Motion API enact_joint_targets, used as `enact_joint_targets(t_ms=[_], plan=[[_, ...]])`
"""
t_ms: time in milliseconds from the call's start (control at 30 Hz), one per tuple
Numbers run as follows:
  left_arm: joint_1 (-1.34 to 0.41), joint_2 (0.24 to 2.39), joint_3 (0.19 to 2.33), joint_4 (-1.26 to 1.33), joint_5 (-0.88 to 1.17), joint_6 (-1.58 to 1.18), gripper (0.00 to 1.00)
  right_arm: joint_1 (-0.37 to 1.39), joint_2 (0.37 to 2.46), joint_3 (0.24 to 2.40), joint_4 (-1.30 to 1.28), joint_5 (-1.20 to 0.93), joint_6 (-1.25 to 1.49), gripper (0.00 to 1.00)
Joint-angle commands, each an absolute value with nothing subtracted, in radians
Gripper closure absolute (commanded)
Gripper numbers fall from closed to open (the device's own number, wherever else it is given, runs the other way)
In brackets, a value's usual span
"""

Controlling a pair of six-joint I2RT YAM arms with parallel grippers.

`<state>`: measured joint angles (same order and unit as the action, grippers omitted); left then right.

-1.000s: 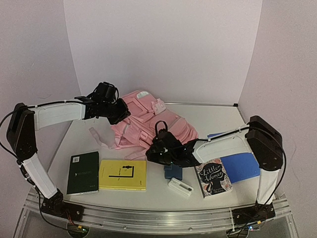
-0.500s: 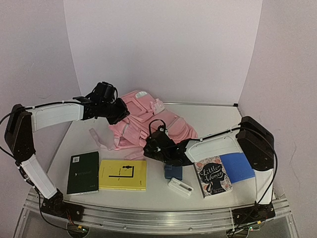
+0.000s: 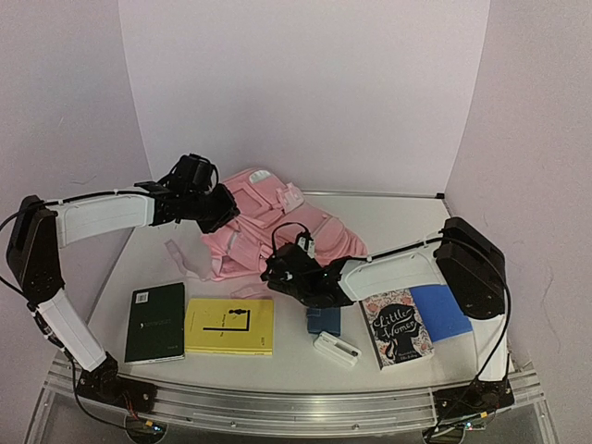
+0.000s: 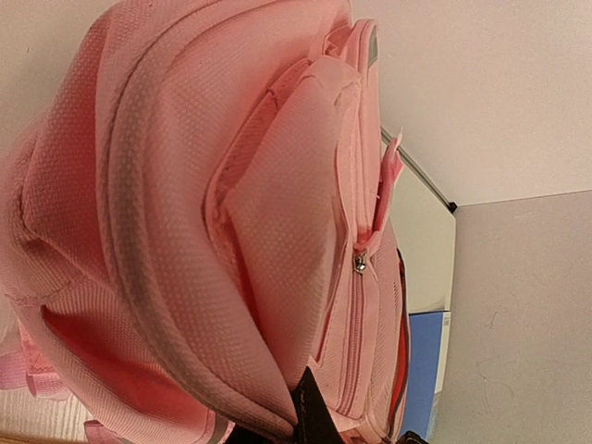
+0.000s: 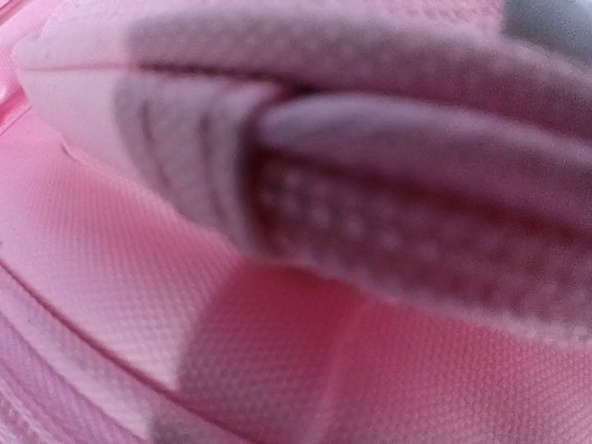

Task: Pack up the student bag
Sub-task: Unzip the student bag at the center of the board.

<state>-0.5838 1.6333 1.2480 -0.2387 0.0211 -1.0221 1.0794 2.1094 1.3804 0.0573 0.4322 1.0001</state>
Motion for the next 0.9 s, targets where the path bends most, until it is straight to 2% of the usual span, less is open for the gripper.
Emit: enact_joint_targets(t_ms=[0,867], plan=[[-0.576,1.546,1.284,-0.205,-0.021,-0.982,1.0,1.071,2.06,1.356,0.054,0.472,1.018,1.0],[-0.479,1.526,1.324,-0.267,-0.018,-0.889,1.0,1.062,1.819,1.006,0.078,0.349,1.084,1.0]])
